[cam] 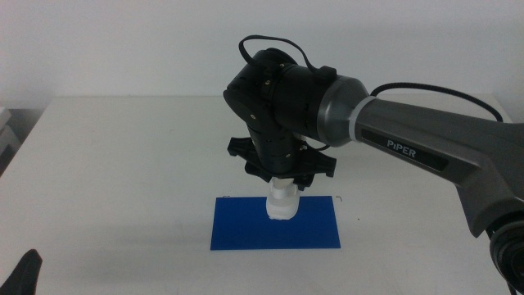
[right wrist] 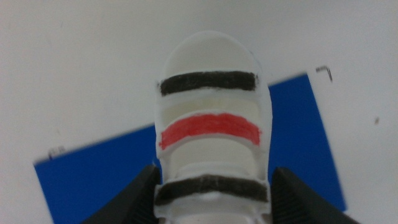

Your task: Use one arm to grab the shoe from the table and place it on the mat.

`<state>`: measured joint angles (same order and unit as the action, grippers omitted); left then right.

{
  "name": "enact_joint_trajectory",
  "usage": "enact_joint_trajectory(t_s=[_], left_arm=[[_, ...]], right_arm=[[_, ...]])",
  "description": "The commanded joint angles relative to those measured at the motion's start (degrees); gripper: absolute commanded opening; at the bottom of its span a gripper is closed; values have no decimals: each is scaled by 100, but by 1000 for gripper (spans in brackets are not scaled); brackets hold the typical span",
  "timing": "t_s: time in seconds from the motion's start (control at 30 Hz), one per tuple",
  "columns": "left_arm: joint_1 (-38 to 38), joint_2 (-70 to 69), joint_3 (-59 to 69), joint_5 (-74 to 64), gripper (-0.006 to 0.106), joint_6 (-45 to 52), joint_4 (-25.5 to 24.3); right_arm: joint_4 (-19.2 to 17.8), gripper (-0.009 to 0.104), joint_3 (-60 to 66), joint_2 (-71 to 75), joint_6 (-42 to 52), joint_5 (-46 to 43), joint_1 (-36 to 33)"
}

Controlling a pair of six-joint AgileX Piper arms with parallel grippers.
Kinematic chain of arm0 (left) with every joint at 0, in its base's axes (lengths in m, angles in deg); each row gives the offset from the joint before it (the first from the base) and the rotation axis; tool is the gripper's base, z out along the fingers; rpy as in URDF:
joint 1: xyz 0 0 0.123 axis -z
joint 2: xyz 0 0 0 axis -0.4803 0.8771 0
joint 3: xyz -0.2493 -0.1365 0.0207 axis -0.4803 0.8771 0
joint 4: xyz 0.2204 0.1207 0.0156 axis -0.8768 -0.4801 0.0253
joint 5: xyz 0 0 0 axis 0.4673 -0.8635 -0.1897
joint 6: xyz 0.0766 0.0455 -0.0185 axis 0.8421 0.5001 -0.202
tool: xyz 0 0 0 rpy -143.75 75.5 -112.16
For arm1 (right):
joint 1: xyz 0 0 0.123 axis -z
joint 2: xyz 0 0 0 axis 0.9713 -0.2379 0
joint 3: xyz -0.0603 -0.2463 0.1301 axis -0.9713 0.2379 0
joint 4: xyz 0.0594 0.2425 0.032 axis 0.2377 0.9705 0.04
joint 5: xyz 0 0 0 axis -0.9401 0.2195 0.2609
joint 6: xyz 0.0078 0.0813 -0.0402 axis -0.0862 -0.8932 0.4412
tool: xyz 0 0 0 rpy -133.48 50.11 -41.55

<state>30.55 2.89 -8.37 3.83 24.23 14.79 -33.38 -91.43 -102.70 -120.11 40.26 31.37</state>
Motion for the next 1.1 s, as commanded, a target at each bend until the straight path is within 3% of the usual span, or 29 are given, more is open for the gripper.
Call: enact_joint_trajectory(t_s=[0.0, 0.27, 0.47, 0.6, 0.87, 1.07], left_arm=[[26, -58, 40, 473, 94, -27, 55], [26, -58, 40, 473, 94, -27, 55], [26, -58, 40, 473, 94, -27, 55], [26, -58, 40, 473, 94, -27, 55], [26, -58, 40, 473, 94, -27, 55], [26, -58, 40, 473, 94, -27, 55]], right_arm=[[-197, 1, -124, 355, 691, 397, -8], [-264, 1, -124, 355, 3243, 385, -8], [-264, 1, -124, 355, 3758, 346, -8], [-228, 1, -124, 355, 4902, 309, -8], [838, 1, -136, 373, 7965, 199, 112], [1689, 1, -136, 373, 9241, 93, 214]])
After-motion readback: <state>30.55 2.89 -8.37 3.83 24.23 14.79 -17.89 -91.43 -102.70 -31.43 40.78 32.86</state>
